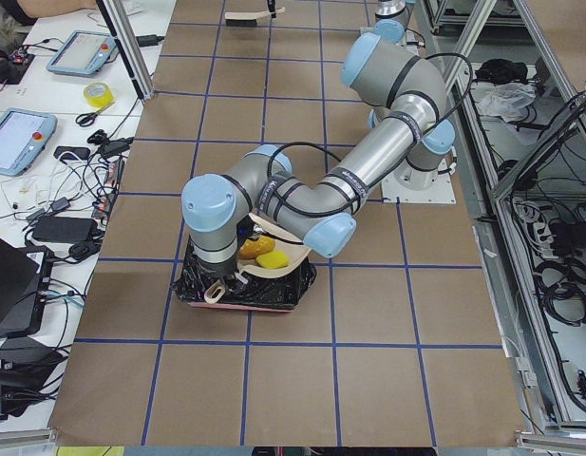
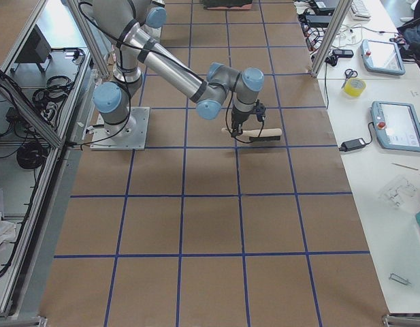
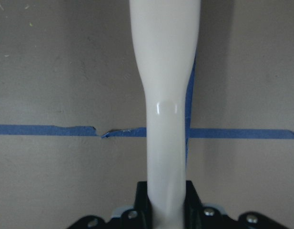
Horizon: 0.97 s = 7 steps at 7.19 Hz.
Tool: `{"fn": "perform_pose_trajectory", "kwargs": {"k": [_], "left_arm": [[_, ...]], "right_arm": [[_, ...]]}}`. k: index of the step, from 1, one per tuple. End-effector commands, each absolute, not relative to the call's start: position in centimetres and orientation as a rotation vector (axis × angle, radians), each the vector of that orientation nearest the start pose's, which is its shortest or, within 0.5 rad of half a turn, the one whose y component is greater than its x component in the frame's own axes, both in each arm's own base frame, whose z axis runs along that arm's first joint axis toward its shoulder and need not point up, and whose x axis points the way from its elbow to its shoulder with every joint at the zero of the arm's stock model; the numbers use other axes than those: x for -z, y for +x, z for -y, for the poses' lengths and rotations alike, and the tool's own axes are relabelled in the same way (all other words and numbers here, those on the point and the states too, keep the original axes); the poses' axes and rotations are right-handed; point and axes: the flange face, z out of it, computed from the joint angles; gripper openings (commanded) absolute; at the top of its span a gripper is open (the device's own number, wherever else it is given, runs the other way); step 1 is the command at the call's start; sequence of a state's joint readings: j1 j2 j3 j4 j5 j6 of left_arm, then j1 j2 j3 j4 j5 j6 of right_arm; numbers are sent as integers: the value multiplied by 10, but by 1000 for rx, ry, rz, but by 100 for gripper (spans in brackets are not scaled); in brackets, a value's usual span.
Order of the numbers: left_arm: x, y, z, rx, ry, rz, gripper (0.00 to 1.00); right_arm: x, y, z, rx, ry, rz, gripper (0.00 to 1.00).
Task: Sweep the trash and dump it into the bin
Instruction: 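Carry the loaded dustpan with the left gripper over the black trash bag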
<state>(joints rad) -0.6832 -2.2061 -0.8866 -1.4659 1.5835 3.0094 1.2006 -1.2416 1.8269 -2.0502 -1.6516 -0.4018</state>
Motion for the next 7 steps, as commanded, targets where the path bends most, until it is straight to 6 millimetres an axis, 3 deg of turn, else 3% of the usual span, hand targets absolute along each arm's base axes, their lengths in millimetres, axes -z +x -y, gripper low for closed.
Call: {"fn": "perform_pose_trajectory", "kwargs": {"k": [1, 3, 4, 5, 6, 7], "left_arm": [[-452, 506, 592, 251, -2995, 1503, 0], [-468, 478, 615, 349, -3137, 1378, 0], [-468, 476, 617, 359, -3140, 1372, 0], [-468, 474, 620, 378, -3170, 1329, 0], [-462, 475, 625, 392, -3190, 1298, 0], [-469, 466, 626, 405, -3208, 1287, 0]], "right_arm": [[-232, -85, 563, -207, -51, -3167, 0], [-225, -85, 564, -224, -56, -3163, 0], [-226, -85, 564, -224, -56, -3163, 1], [-225, -85, 564, -226, -52, -3163, 16], [-226, -85, 564, -224, -59, -3163, 64], [-228, -86, 565, -215, -56, -3166, 85]]}}
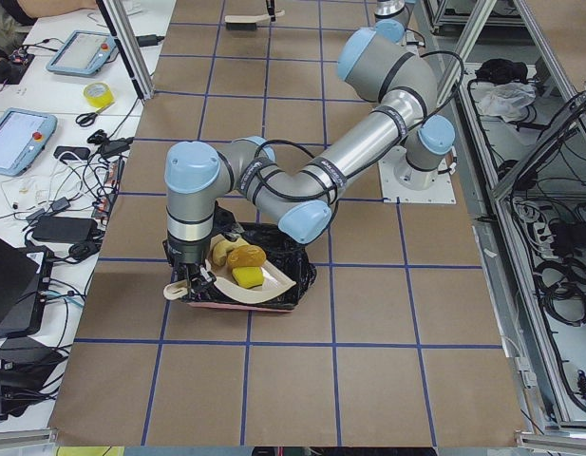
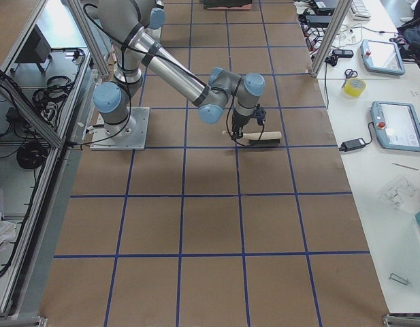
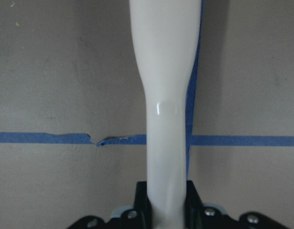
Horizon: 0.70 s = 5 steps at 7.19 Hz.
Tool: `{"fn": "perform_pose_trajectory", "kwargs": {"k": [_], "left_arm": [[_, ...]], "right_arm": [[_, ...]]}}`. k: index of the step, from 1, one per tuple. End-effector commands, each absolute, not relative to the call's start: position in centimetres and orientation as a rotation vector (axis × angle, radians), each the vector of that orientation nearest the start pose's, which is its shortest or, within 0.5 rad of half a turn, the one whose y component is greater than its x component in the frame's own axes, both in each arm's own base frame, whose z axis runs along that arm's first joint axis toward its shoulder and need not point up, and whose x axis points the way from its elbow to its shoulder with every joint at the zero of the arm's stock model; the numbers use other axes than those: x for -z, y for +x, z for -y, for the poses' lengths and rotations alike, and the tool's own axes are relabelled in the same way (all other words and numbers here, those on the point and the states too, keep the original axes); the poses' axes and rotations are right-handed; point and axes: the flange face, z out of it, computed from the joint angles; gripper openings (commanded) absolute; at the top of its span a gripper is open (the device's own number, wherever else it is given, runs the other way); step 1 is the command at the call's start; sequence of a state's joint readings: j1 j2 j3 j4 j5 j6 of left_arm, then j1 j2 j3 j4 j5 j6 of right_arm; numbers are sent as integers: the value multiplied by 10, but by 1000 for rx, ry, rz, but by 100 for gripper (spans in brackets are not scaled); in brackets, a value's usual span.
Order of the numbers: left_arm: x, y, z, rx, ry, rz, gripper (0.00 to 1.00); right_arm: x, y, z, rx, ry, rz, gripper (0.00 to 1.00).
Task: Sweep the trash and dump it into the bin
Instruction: 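Tilt the dustpan to dump the items while right gripper sets down the brush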
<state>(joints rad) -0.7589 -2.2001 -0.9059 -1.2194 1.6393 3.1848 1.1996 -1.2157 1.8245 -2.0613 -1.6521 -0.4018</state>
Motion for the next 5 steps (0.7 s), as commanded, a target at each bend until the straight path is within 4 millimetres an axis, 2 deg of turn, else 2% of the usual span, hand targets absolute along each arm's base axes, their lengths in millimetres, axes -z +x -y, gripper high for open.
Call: {"fn": "perform_pose_trajectory", "kwargs": {"k": [1, 2, 3, 4, 5], "left_arm": [[-473, 451, 635, 448, -3256, 1249, 0], [-473, 440, 639, 481, -3302, 1198, 0], [-472, 437, 638, 514, -3337, 1189, 0], [-466, 432, 633, 535, -3364, 1163, 0], [-461, 426, 629, 594, -3407, 1156, 0]], "right_arm": [[-234, -86, 565, -211, -53, -3168, 99], [-239, -86, 564, -214, -54, -3172, 100], [-265, -89, 560, -210, -56, -3222, 100], [-302, -83, 548, -270, -50, -3197, 100], [-361, -77, 535, -274, -2, -3195, 100]]}}
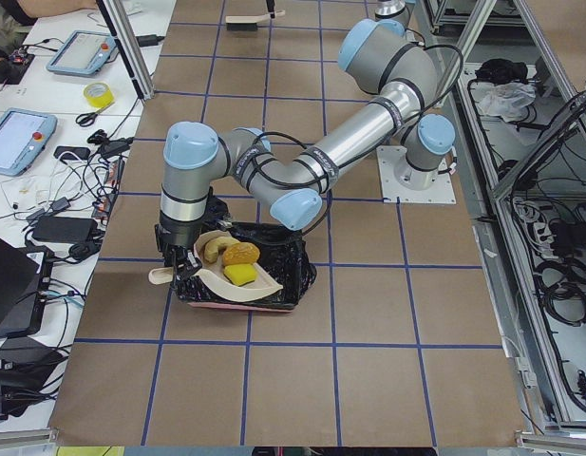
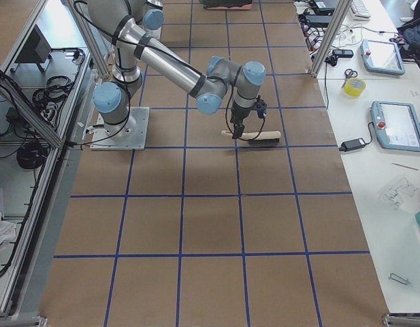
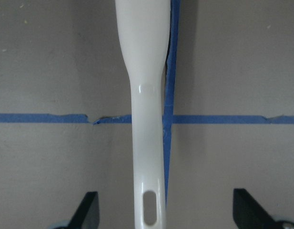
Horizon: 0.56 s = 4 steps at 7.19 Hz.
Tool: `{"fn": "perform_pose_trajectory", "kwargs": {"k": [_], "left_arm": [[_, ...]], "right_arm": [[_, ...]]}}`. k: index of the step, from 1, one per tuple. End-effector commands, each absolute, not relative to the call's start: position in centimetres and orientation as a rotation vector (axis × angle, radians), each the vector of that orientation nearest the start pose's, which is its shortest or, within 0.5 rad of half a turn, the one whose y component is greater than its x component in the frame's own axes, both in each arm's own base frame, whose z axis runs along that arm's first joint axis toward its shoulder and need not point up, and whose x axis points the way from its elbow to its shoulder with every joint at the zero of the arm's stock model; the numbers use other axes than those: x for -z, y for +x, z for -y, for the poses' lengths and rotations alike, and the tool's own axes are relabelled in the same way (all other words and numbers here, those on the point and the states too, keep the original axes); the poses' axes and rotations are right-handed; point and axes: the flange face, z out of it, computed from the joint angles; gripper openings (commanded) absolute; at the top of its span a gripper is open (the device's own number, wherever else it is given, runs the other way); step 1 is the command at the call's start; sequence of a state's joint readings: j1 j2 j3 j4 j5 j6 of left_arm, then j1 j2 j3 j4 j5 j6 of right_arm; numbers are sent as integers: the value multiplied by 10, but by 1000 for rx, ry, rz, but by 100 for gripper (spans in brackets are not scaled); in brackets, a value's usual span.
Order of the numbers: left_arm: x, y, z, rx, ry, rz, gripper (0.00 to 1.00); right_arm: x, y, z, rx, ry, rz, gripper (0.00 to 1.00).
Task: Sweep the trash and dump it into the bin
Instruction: 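Tilt the dustpan to dump the items while right gripper sets down the brush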
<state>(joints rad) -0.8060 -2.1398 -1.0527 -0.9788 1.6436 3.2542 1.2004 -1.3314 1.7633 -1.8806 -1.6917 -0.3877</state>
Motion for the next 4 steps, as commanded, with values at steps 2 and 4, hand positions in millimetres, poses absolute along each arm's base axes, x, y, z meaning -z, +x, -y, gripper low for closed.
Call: {"fn": "perform_pose_trajectory", "kwargs": {"k": [2, 4], "left_arm": [[-450, 412, 615, 651, -3455, 1168, 0], [-447, 399, 603, 652, -3457, 1166, 0]], "right_arm": [[-439, -62, 512, -181, 32, -3225, 100], [-459, 0, 503, -108, 63, -3245, 100]]}}
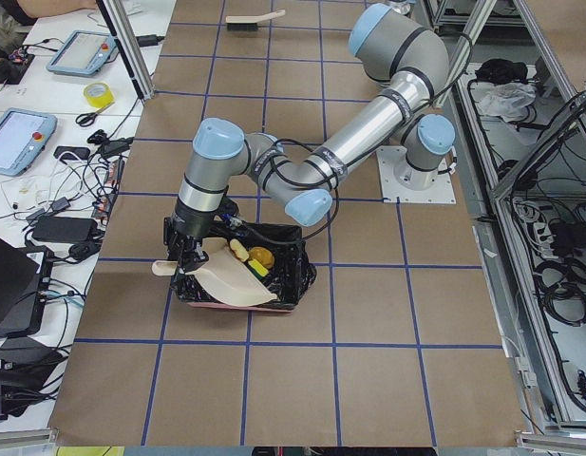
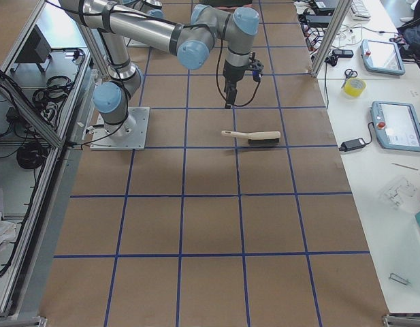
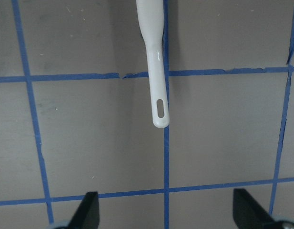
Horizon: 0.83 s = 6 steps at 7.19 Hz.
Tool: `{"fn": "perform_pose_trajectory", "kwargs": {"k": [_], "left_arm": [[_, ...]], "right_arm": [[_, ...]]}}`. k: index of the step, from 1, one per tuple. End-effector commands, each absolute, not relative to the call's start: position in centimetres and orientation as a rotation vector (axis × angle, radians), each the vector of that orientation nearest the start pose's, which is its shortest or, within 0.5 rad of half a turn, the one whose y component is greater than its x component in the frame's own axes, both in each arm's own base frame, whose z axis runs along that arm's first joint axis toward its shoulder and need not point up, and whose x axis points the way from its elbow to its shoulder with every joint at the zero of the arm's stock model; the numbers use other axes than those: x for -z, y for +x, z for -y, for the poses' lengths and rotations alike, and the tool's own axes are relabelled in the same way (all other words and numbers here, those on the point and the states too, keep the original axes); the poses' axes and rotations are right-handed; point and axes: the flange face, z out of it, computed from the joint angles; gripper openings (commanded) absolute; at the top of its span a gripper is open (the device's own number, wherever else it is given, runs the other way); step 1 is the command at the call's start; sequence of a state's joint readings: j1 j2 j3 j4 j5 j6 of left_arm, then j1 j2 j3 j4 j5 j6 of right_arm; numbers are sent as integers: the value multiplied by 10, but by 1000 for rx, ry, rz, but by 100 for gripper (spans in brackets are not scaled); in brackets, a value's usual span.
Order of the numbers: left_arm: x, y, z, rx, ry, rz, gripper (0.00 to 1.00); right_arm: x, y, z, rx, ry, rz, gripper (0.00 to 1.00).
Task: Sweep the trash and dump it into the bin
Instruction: 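Tilt the dustpan to dump the items while right gripper sets down the brush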
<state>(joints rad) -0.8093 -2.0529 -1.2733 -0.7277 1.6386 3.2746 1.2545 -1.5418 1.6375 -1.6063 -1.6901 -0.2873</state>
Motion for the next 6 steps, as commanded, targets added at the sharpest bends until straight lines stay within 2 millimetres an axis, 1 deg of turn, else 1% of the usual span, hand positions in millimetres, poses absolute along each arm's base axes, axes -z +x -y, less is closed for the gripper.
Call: {"fn": "perform_pose_trajectory", "kwargs": {"k": [1, 2, 3, 4, 5, 6], "left_arm": [[-450, 395, 598, -457, 2404, -812, 0], [-452, 392, 596, -451, 2404, -807, 0], [-458, 392, 595, -449, 2405, -809, 0], [-460, 390, 595, -412, 2422, -807, 0], [-469, 387, 593, -376, 2453, -839, 0], [-485, 384, 594, -312, 2483, -913, 0]], "right_arm": [[-459, 45, 499, -106, 99, -3255, 100], [-464, 75, 495, -89, 24, -3257, 100], [-484, 80, 489, -31, 14, -3257, 100], [-485, 99, 485, -28, -25, -3195, 100], [-492, 114, 479, 2, -40, -3096, 100], [-497, 117, 475, 18, -40, -3073, 100]]}}
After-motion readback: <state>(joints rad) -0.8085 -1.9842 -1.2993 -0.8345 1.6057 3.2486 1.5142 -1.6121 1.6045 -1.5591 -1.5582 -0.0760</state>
